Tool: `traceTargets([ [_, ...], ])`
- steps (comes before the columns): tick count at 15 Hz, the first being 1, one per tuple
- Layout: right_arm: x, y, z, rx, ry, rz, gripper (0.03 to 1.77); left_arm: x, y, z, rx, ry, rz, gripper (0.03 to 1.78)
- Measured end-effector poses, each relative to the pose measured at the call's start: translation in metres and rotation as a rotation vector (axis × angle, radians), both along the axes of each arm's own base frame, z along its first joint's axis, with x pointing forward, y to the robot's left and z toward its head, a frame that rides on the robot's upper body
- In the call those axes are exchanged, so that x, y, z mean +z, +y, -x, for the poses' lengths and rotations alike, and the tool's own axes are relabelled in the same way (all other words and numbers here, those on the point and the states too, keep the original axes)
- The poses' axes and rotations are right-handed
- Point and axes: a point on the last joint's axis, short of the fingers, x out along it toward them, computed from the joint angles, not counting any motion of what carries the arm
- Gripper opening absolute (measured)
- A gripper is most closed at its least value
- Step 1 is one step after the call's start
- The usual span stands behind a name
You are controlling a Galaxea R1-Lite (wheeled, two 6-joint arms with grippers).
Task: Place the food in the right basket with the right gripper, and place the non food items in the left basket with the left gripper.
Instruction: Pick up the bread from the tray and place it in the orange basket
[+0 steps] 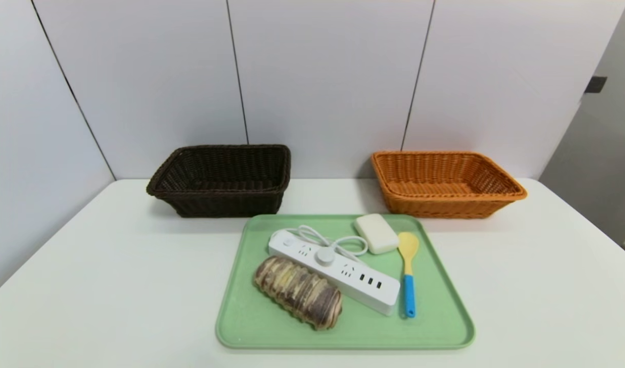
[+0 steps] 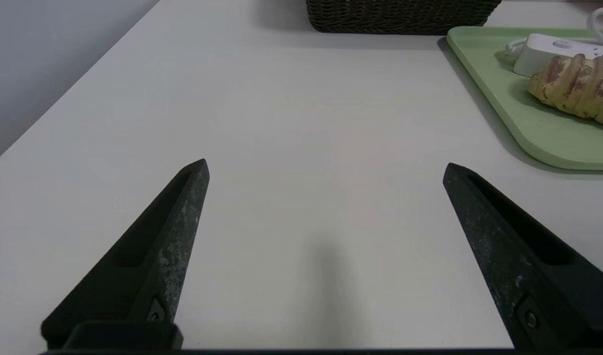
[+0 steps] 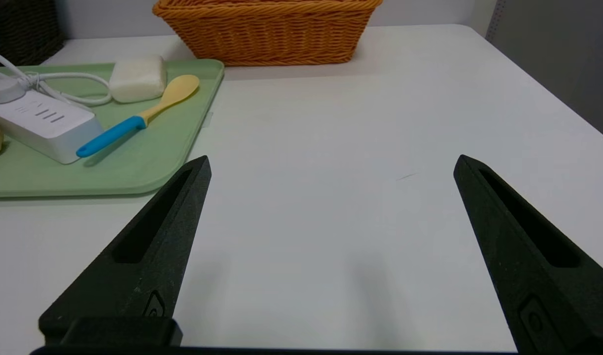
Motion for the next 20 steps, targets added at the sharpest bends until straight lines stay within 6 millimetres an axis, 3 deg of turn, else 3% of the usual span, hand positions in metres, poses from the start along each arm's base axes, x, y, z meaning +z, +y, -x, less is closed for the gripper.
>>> traceTargets([
  [16,0.0007,0.0,0.0004,-0.001,0.003,0.014,1.7,0.0043,0.0001,0.0007,0.006,-0.027,0.008,1.69],
  [20,0.006,0.0,0.0062,0.004,0.064,0.024,1.7,0.0091,0.0,0.0086,0.006,0.072,0.028,1.69],
])
